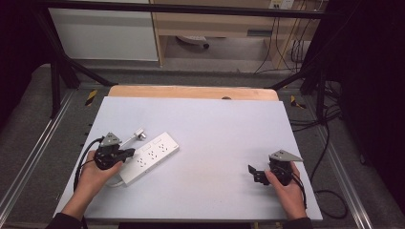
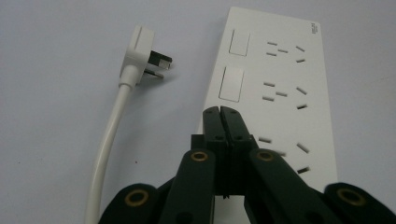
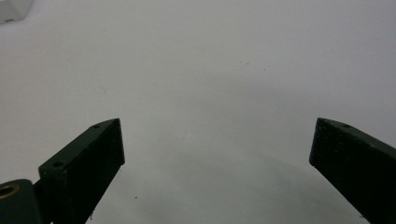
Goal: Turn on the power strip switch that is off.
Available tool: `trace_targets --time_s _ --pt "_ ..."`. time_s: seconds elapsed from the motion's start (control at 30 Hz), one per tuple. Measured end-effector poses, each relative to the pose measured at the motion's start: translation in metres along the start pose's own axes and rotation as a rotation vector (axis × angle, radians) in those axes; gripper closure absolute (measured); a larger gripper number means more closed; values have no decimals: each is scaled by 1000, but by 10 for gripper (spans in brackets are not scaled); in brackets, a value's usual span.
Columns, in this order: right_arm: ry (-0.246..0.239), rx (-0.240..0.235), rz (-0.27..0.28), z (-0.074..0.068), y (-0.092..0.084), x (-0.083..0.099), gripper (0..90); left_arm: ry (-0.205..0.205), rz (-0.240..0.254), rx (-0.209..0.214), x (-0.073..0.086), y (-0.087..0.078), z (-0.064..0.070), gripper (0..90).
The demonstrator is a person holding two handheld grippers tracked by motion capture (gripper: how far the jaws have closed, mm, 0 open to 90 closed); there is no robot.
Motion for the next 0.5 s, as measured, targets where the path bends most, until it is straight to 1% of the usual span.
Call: trace_targets --time_s 0.1,0.3,0.33,0.5 --pt "-2 0 -2 0 0 0 37 2 -11 4 1 0 0 900" --pt "5 1 -1 0 0 0 37 5 -14 1 1 1 1 900" --pt "5 0 -1 0 0 0 37 11 -20 3 1 1 1 900" --pt "4 1 -3 0 0 0 37 4 -27 -1 2 0 0 900"
Point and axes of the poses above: each handheld gripper's, and its own axes: y roughly forward along the jaws, x roughly out of its underside, z roughly to its right, the point moved 2 cm from there along y, roughly forward along the jaws, and after that the axes turned 4 degrees about x, right-handed, at the moved point
